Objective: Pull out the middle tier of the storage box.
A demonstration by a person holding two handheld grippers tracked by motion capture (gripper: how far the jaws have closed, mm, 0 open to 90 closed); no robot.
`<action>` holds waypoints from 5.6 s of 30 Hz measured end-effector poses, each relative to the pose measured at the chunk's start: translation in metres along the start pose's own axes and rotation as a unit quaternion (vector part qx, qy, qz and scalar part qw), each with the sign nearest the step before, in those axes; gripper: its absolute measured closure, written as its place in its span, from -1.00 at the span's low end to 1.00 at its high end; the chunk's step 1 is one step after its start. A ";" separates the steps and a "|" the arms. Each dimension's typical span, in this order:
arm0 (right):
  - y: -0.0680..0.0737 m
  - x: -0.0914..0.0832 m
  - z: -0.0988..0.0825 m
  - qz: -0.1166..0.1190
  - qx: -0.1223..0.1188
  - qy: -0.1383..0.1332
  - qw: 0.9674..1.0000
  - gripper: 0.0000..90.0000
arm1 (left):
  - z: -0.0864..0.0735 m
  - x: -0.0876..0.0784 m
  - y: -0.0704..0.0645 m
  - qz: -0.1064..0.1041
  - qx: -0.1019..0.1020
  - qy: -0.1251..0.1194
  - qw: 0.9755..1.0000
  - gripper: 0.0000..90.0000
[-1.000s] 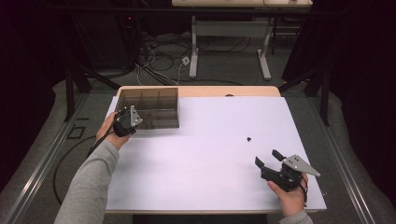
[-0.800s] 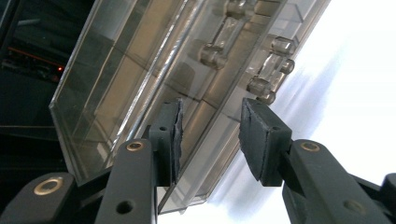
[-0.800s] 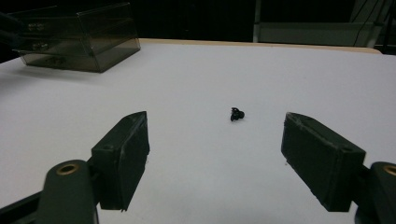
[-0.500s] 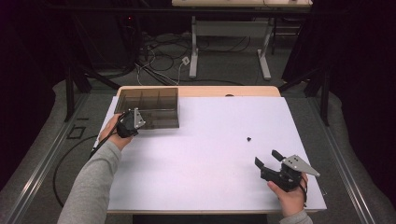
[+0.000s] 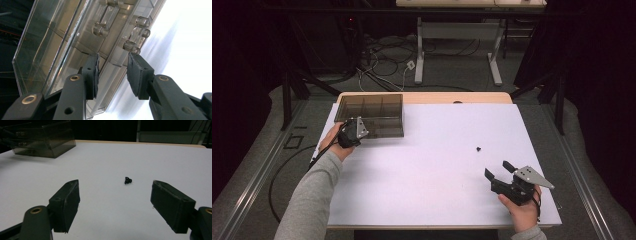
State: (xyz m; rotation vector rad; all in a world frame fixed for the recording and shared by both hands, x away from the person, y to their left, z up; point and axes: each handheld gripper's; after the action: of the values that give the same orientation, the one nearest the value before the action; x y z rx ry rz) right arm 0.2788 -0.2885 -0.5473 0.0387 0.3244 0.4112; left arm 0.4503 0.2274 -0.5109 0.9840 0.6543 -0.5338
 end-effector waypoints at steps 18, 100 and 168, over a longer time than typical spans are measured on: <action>-0.001 0.000 -0.001 0.000 -0.001 0.002 1.000 -0.49 | -0.003 0.000 0.003 -0.001 0.016 0.004 1.000 0.59; 0.000 0.001 -0.002 0.001 0.006 0.007 1.000 -0.49 | 0.020 0.009 -0.022 -0.034 0.068 -0.012 0.997 0.35; 0.001 0.001 -0.002 0.003 0.009 0.006 1.000 -0.49 | 0.008 -0.022 -0.042 -0.063 0.133 -0.025 0.989 0.52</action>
State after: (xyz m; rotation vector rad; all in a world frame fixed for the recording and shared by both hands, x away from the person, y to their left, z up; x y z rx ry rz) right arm 0.2790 -0.2868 -0.5493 0.0558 0.3397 0.4143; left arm 0.4092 0.2039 -0.5162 1.1810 0.6134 -0.7695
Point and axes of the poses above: each handheld gripper's, and its own axes: x roughly forward along the jaws, z roughly out of its top, y roughly to its left, and after that the axes turned 1 degree about y, right-handed
